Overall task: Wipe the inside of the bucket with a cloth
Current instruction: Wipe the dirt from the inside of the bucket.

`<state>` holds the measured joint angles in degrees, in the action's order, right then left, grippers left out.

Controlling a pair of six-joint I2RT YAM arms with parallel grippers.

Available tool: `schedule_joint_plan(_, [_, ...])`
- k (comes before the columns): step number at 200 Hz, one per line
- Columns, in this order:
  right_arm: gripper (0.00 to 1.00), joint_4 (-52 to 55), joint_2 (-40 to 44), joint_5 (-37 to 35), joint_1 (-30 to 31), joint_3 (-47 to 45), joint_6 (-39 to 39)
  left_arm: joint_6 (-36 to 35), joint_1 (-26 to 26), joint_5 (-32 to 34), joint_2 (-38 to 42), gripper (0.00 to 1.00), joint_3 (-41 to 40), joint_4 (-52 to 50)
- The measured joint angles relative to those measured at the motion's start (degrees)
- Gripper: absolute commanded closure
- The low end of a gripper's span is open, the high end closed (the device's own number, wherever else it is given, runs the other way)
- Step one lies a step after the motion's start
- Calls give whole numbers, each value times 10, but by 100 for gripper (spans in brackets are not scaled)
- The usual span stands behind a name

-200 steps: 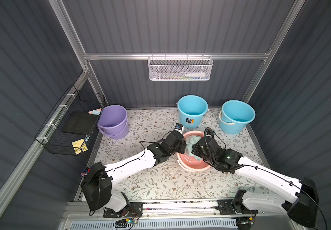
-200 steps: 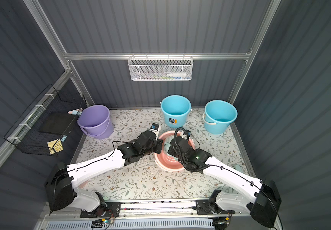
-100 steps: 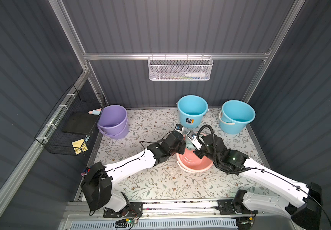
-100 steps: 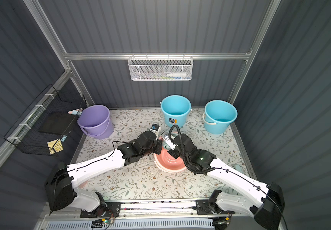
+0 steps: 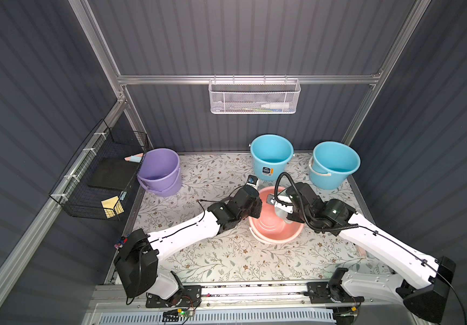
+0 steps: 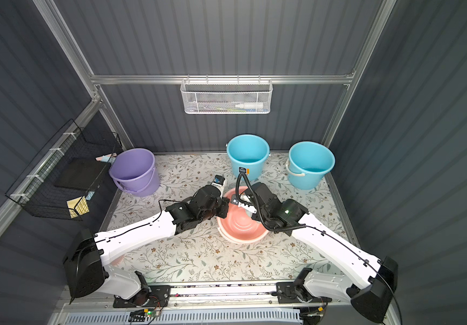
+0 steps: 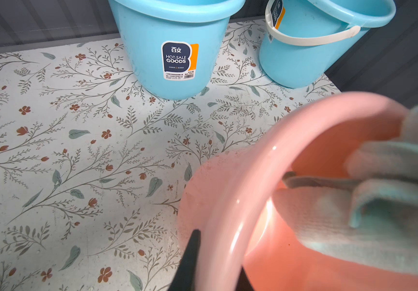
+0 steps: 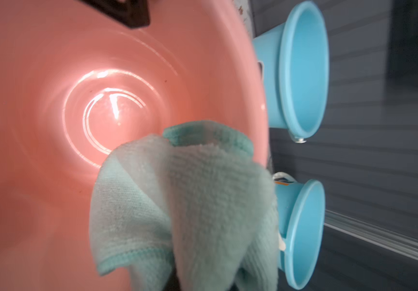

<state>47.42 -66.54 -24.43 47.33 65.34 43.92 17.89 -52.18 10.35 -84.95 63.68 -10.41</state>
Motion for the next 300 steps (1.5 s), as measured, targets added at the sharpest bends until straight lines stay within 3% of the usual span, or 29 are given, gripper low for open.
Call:
schedule_joint_plan(32, [100,122,18,65,0,11,-26,0,0,1,0,100,0,-1])
schedule_joint_plan(77, [100,176,40,224,0,5,-36,0,-3,1,0,100,0,-1])
schedule_joint_plan(119, [100,92,36,380,-1,-45,-57,0,-3,1,0,100,0,-1])
schedule_joint_plan(153, [100,-52,3,428,-1,-80,-109,0,-3,0,0,100,0,-2])
schedule_joint_plan(180, [100,-146,-25,401,-1,-84,-145,0,-3,1,0,100,0,-2])
schedule_joint_plan(215, [100,-214,-40,285,-1,-73,-166,0,-1,1,0,100,0,-1])
schedule_joint_plan(300, [100,-283,-45,61,-2,-40,-124,0,-1,2,1,100,0,5])
